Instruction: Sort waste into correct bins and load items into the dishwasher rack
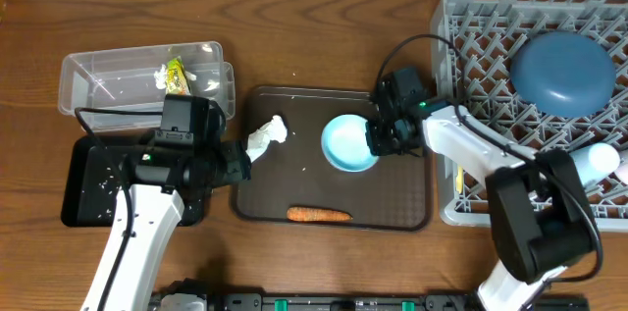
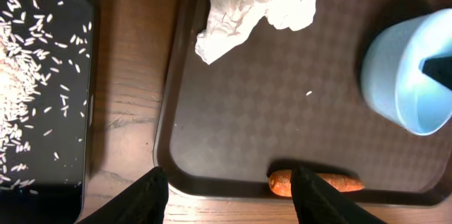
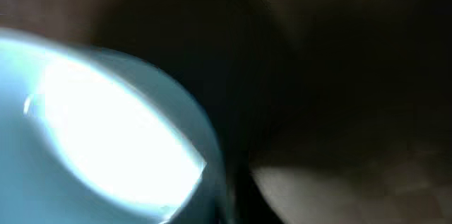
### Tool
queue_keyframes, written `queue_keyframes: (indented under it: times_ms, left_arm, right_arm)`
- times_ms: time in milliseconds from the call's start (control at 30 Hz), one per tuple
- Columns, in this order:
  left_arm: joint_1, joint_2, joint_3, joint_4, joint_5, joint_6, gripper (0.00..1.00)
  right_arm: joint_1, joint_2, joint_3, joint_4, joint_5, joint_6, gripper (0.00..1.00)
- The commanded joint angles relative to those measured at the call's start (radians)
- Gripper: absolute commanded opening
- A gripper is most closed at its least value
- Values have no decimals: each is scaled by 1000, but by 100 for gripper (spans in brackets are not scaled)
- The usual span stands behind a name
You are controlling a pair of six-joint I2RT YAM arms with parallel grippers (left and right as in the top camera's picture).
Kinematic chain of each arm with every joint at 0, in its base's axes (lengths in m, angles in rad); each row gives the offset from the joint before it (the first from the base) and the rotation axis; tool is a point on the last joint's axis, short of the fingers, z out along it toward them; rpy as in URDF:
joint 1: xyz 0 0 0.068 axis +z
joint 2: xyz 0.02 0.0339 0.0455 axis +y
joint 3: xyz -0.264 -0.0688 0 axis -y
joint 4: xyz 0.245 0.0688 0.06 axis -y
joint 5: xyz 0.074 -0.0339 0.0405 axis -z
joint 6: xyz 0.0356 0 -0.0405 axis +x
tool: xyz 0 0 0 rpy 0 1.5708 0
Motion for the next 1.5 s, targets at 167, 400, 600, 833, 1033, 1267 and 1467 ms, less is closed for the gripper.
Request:
queue_keyframes:
  times_ms: [167, 400, 600, 833, 1033, 1267, 1467]
  left_arm:
    - [5, 7, -6, -2, -14, -2, 59]
    - [5, 7, -6, -2, -14, -2, 59]
    - [5, 7, -6, -2, -14, -2, 59]
    - [5, 7, -6, -2, -14, -2, 59]
    - [5, 7, -6, -2, -14, -2, 59]
    - [5, 7, -6, -2, -14, -2, 59]
    - [5, 7, -6, -3, -14, -2, 59]
  right_arm:
    - [-38, -109, 60, -21, 47, 11, 1]
    - [-107, -317, 146, -87, 305, -125, 2]
    - [-154, -454, 150, -65, 729, -203, 1]
    - [-229, -455, 150, -41, 1120, -204, 1]
    - [-306, -440, 150, -58, 1152, -204, 1]
    - [-366, -383, 149, -162, 1189, -170, 1]
    - [-386, -300, 149, -210, 1317, -137, 1]
